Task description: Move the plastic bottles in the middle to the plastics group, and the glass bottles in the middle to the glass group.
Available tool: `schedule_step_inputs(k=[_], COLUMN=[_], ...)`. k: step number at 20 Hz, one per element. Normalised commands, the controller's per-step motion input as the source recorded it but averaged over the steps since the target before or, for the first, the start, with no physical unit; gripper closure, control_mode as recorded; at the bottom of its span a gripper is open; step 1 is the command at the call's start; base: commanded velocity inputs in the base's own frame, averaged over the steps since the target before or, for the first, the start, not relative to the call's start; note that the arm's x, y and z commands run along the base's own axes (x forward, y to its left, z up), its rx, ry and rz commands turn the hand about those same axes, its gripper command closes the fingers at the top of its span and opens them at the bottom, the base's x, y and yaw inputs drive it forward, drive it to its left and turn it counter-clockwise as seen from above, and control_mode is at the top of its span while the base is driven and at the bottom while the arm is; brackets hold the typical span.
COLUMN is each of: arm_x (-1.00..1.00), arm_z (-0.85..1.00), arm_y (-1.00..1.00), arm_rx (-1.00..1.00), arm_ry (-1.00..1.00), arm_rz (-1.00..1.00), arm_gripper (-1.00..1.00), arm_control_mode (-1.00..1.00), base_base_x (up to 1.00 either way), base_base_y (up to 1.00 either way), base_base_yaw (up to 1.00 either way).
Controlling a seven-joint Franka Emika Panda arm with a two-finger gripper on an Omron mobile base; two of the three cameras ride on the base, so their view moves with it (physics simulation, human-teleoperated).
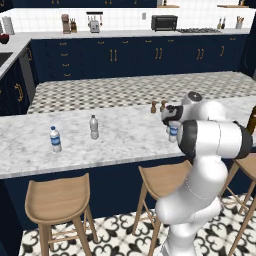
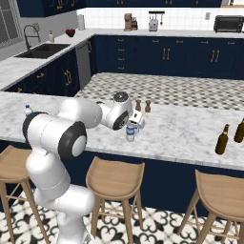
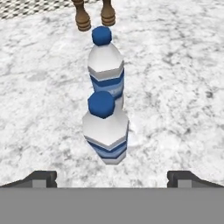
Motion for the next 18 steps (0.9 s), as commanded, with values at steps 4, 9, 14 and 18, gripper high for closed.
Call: schedule_step_inputs(k=[4,9,14,18], arm_x=[0.27,0.21,0.19,0.17], arm_z=[-0.12,-0.06,-0.17,-0.21], arm_y=[0.00,0.00,0.00,0.00], arm_rx=[0.00,0.00,0.00,0.00], arm_ry=[0.00,0.00,0.00,0.00], arm_rz=[0.00,0.00,0.00,0.00], arm_gripper=[-1.00,-1.00,-1.00,-1.00], arm_control_mode=[-1.00,-1.00,-1.00,-1.00], base_base_x=[0.00,0.00,0.00,0.00], base_base_y=[0.00,0.00,0.00,0.00], base_base_yaw=[0.00,0.00,0.00,0.00])
